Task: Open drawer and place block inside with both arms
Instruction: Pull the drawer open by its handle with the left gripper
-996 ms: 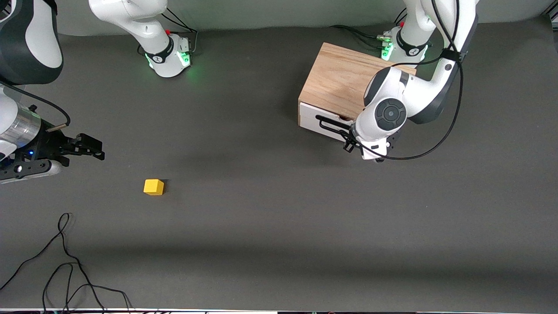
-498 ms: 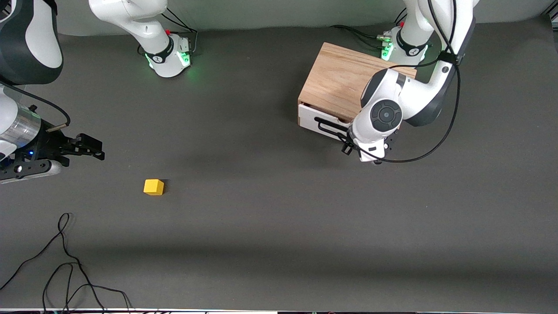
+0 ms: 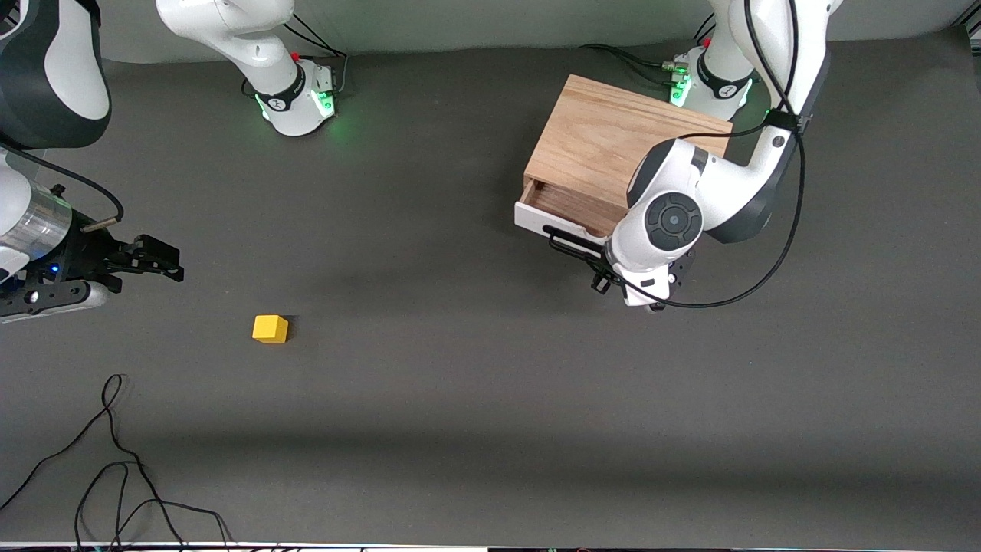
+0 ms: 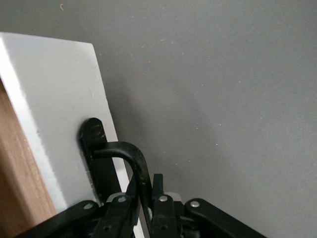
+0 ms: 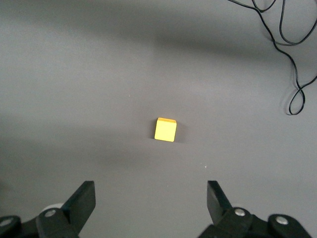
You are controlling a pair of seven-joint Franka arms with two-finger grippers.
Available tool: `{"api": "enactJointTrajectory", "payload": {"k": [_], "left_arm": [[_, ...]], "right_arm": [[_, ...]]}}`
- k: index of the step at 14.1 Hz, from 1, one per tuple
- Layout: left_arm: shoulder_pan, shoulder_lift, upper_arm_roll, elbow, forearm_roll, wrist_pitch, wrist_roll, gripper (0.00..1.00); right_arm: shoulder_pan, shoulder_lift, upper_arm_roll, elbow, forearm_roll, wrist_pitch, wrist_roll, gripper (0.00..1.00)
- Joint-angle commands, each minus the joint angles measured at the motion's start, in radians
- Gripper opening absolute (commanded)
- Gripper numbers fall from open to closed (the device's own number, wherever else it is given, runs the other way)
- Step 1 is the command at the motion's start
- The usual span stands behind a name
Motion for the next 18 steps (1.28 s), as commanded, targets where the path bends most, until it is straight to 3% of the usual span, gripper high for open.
{"api": "enactJointTrajectory", "payload": {"k": [1, 12, 13, 14, 18], "left_arm": [[-0.028, 0.054, 0.004, 0.136, 0.020, 0.049, 0.010, 0.00], [-0.019, 0.128, 0.009, 0.271, 0.058, 0.051, 0.014, 0.03], [-0.019, 0.128, 0.009, 0.271, 0.058, 0.051, 0.014, 0.60], [-0.019, 0.128, 0.009, 0.270, 0.063, 0.051, 0.019, 1.00], [-0.019, 0.128, 0.009, 0.268, 0.081, 0.046, 0.020, 1.00]], "right_arm": [[0.003, 0.007, -0.004, 0.016, 0.008, 0.002, -0.002, 1.00], [0.003, 0.008, -0.004, 0.016, 0.012, 0.005, 0.000, 1.00], [0.001, 0.013, -0.004, 0.014, 0.015, 0.019, 0.000, 1.00], [0.001, 0.019, -0.006, 0.013, 0.011, 0.031, -0.002, 1.00], [0.006, 0.051, -0.006, 0.011, 0.004, 0.036, -0.002, 1.00]]}}
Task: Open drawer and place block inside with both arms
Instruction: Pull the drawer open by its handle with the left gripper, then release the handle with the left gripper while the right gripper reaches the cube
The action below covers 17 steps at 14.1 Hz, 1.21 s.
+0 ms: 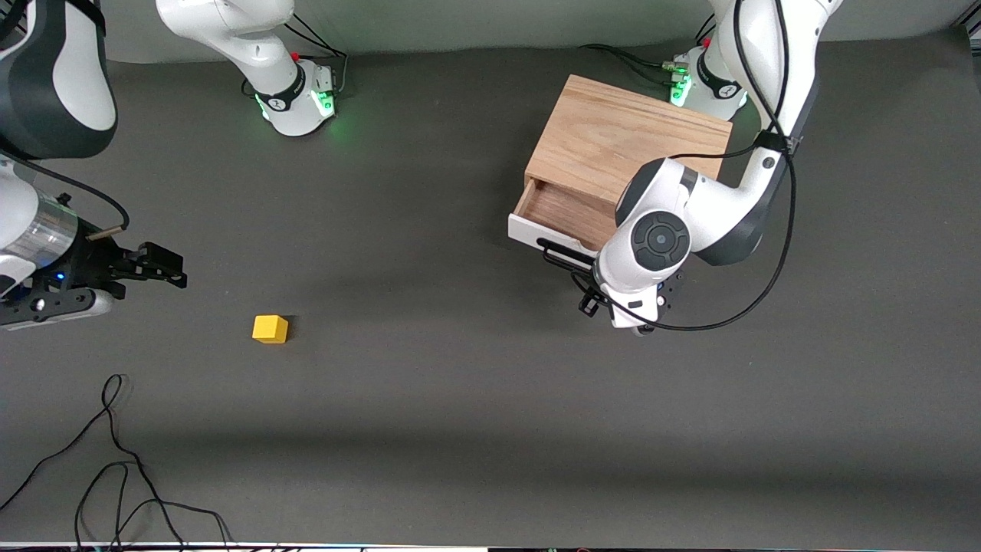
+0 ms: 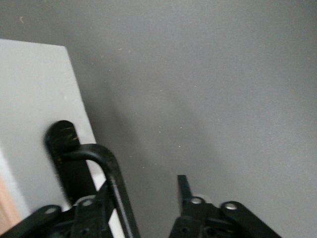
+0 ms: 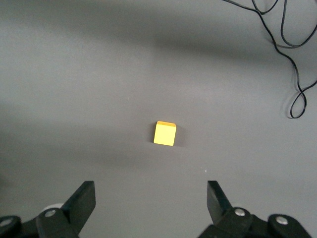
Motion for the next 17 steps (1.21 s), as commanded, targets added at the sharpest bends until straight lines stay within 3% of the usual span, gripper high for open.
{"api": "enactJointTrajectory", "payload": {"k": [1, 7, 10, 13, 17], "left_arm": [[-0.010, 0.021, 0.014, 0.102, 0.040, 0.055, 0.020, 1.00], [0.007, 0.007, 0.014, 0.109, 0.040, -0.009, 0.041, 1.00], [0.025, -0.026, 0.013, 0.218, 0.040, -0.202, 0.049, 1.00], [0.045, -0.060, 0.011, 0.359, 0.028, -0.440, 0.132, 1.00], [0.112, -0.190, 0.013, 0.372, 0.025, -0.624, 0.364, 1.00]], "right_arm": [[0.007, 0.043, -0.006, 0.009, 0.006, 0.011, 0.000, 1.00], [0.003, 0.136, -0.014, -0.039, 0.014, 0.123, 0.000, 1.00], [-0.002, 0.170, -0.014, -0.089, 0.015, 0.191, 0.001, 1.00], [0.001, 0.163, -0.014, -0.235, 0.017, 0.356, 0.033, 1.00], [0.004, 0.169, -0.014, -0.396, 0.017, 0.597, 0.038, 1.00]]}}
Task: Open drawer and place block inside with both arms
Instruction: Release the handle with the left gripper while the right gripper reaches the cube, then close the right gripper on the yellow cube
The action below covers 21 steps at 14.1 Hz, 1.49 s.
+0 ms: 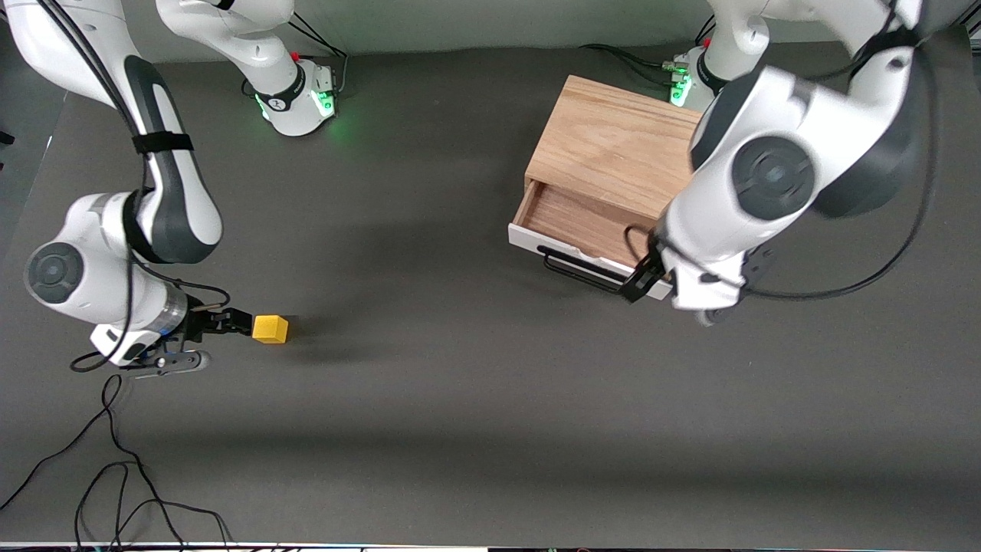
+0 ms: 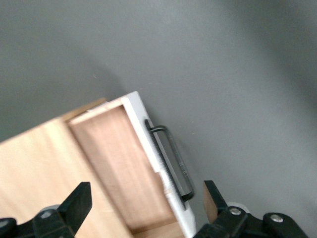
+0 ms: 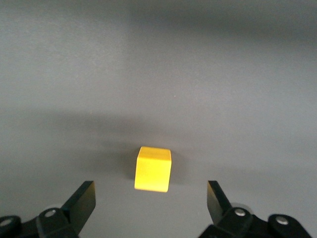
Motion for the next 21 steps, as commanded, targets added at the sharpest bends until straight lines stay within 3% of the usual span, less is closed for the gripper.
{"api": "enactJointTrajectory", "payload": {"k": [1, 3, 7, 9, 13, 17, 21], "left_arm": [[0.062, -0.083, -0.002, -0.011, -0.002, -0.107, 0.152, 1.00], [0.093, -0.132, 0.000, -0.012, 0.004, -0.170, 0.290, 0.99], [0.191, -0.192, 0.003, -0.017, 0.013, -0.218, 0.632, 0.99], [0.235, -0.194, 0.004, -0.017, 0.031, -0.197, 0.831, 0.99], [0.300, -0.180, 0.004, -0.035, 0.045, -0.111, 1.040, 0.99], [0.311, -0.177, 0.003, -0.035, 0.053, -0.089, 1.094, 0.99], [0.297, -0.180, -0.003, -0.034, 0.094, -0.115, 1.094, 1.00]], "right_arm": [[0.008, -0.016, -0.005, -0.126, 0.018, 0.168, 0.018, 1.00], [0.009, 0.003, -0.003, -0.198, 0.018, 0.292, 0.018, 1.00], [0.009, 0.052, 0.000, -0.204, 0.021, 0.325, 0.036, 1.00], [0.014, 0.060, 0.006, -0.211, 0.021, 0.328, 0.057, 1.00], [0.017, 0.099, 0.006, -0.214, 0.021, 0.368, 0.067, 1.00], [0.019, 0.112, 0.006, -0.214, 0.025, 0.376, 0.073, 1.00], [0.019, 0.121, 0.006, -0.214, 0.025, 0.376, 0.072, 0.90]]}}
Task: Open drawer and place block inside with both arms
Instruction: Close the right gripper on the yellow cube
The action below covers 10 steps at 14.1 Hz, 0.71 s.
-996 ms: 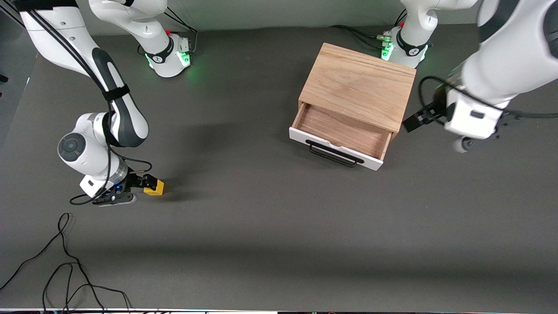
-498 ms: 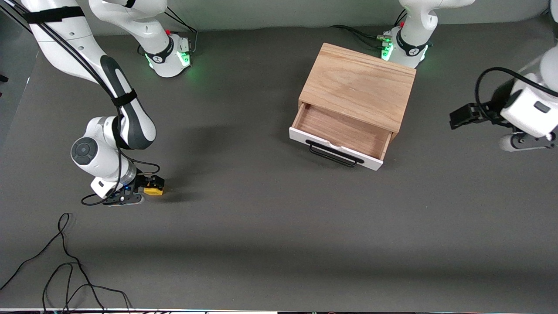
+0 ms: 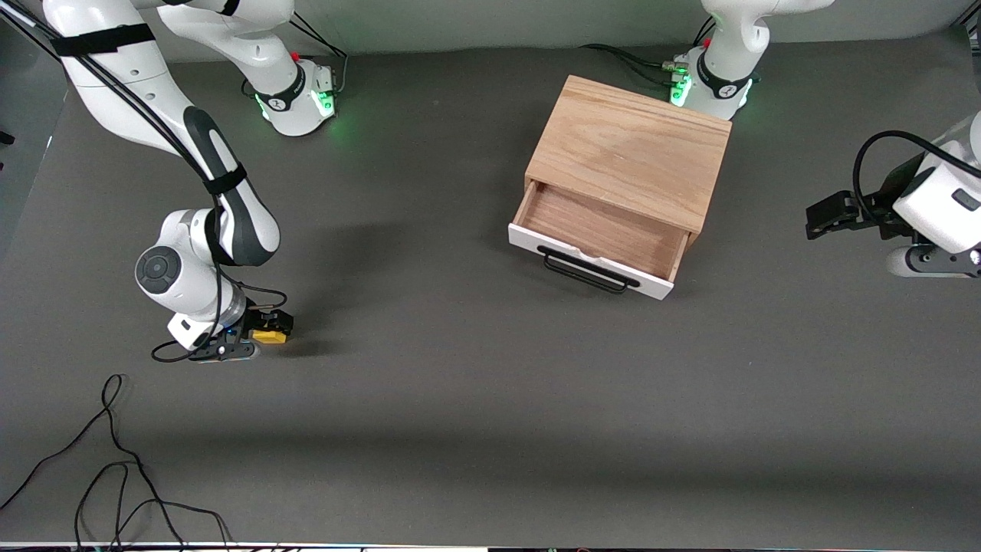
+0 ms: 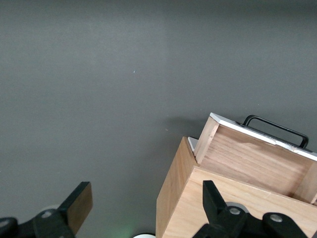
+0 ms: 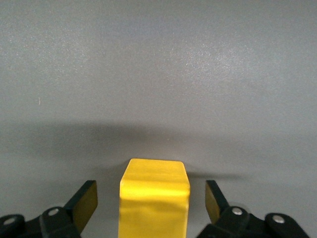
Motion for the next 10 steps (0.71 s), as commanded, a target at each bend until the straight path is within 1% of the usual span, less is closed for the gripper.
{"api": "enactJointTrajectory", "payload": {"k": [1, 3, 5, 8, 9, 10], "left_arm": [[-0.010, -0.017, -0.002, -0.015, 0.030, -0.008, 0.018, 1.00], [-0.010, -0.020, 0.000, -0.017, 0.031, -0.027, 0.020, 1.00], [-0.007, -0.027, -0.002, -0.020, 0.056, -0.050, 0.038, 0.99], [0.007, -0.027, 0.006, -0.018, 0.073, -0.052, 0.118, 0.99], [0.008, -0.028, 0.006, -0.020, 0.073, -0.050, 0.118, 0.99], [0.018, -0.031, 0.006, -0.021, 0.073, -0.050, 0.119, 0.99]], "right_arm": [[0.007, 0.011, -0.003, -0.005, 0.015, 0.028, 0.018, 0.89], [0.007, 0.018, -0.003, -0.005, 0.015, 0.039, 0.018, 0.89], [0.007, 0.020, -0.003, -0.006, 0.015, 0.039, 0.018, 0.85], [0.006, 0.021, -0.004, -0.006, 0.014, 0.038, 0.016, 0.78], [0.006, 0.021, -0.003, -0.006, 0.015, 0.035, 0.015, 0.74], [0.006, 0.021, -0.003, -0.006, 0.015, 0.031, 0.008, 0.66]]}}
